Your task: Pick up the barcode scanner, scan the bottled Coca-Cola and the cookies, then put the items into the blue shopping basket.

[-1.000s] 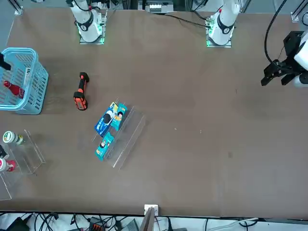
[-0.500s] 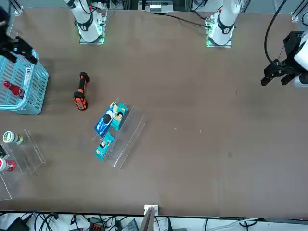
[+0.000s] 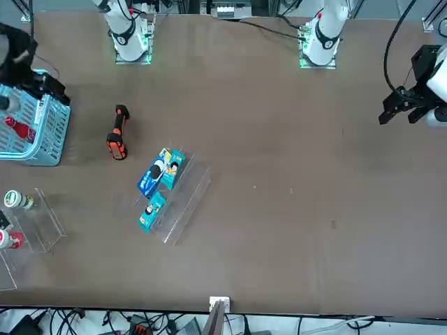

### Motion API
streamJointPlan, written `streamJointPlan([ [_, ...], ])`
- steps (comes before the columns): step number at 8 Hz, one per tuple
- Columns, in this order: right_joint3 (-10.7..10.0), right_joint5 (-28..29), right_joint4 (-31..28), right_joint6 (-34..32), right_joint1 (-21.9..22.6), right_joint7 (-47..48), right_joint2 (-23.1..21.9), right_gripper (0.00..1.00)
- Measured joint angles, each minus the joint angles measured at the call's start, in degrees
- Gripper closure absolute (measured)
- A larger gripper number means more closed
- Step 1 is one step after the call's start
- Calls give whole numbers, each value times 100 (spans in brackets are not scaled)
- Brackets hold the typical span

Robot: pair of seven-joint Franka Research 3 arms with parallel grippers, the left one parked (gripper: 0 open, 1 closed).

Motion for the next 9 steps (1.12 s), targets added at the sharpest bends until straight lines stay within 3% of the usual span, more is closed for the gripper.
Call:
streamJointPlan([
  [4,-731,108,21,103,386,-638,232,0],
  [5,-805,114,29,126,399,-793,236,0],
  [9,-788,83,33,172,476,-811,300,0],
])
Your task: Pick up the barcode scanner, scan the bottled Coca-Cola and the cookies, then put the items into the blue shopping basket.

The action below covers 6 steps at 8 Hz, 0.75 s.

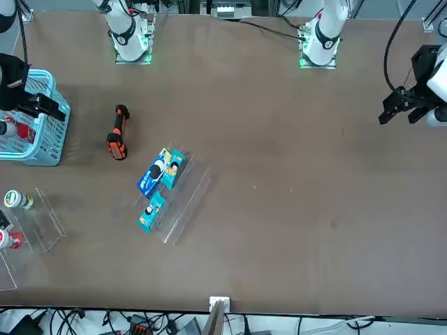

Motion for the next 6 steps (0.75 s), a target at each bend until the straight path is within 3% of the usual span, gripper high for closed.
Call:
streamJointPlan([
  [3,235,-106,39,254,3,284,0,0],
  [6,214,-129,49,420,-4,293,0,0],
])
